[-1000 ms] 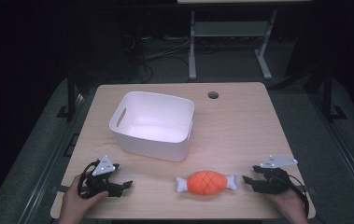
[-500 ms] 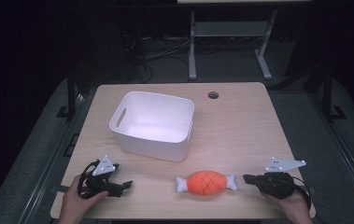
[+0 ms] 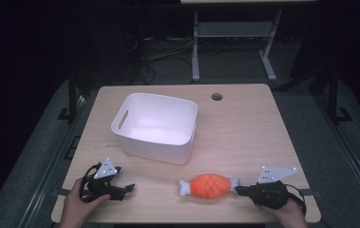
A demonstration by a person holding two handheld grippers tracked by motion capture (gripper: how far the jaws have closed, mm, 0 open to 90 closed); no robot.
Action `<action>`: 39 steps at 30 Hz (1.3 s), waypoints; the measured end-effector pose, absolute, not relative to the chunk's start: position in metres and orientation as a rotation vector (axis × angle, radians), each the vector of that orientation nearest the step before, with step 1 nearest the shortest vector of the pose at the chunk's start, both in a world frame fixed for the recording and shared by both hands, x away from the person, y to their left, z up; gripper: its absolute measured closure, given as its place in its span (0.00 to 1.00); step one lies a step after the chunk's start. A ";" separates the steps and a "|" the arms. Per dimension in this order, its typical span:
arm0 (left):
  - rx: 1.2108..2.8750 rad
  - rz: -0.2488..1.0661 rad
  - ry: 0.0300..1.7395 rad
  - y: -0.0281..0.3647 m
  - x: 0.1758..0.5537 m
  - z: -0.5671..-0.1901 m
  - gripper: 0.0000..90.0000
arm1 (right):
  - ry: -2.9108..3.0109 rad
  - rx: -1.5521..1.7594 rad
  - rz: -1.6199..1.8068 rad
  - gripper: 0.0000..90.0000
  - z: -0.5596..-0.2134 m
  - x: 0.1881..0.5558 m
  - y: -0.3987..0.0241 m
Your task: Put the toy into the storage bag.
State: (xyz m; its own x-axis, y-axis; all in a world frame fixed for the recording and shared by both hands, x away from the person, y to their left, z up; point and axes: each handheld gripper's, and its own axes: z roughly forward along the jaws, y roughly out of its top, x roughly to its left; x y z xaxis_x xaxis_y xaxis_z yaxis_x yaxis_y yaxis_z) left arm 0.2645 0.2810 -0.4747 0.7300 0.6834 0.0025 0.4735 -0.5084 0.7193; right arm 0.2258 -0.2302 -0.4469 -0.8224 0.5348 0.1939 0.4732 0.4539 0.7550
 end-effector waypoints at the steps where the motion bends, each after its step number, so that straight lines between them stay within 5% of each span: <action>1: 2.204 0.372 0.870 0.281 0.265 -0.475 0.14 | 2.626 0.902 1.318 1.00 -0.448 0.226 -0.229; 39: 2.205 0.372 0.869 0.281 0.265 -0.475 0.14 | 2.637 0.946 1.214 1.00 -0.463 0.274 -0.214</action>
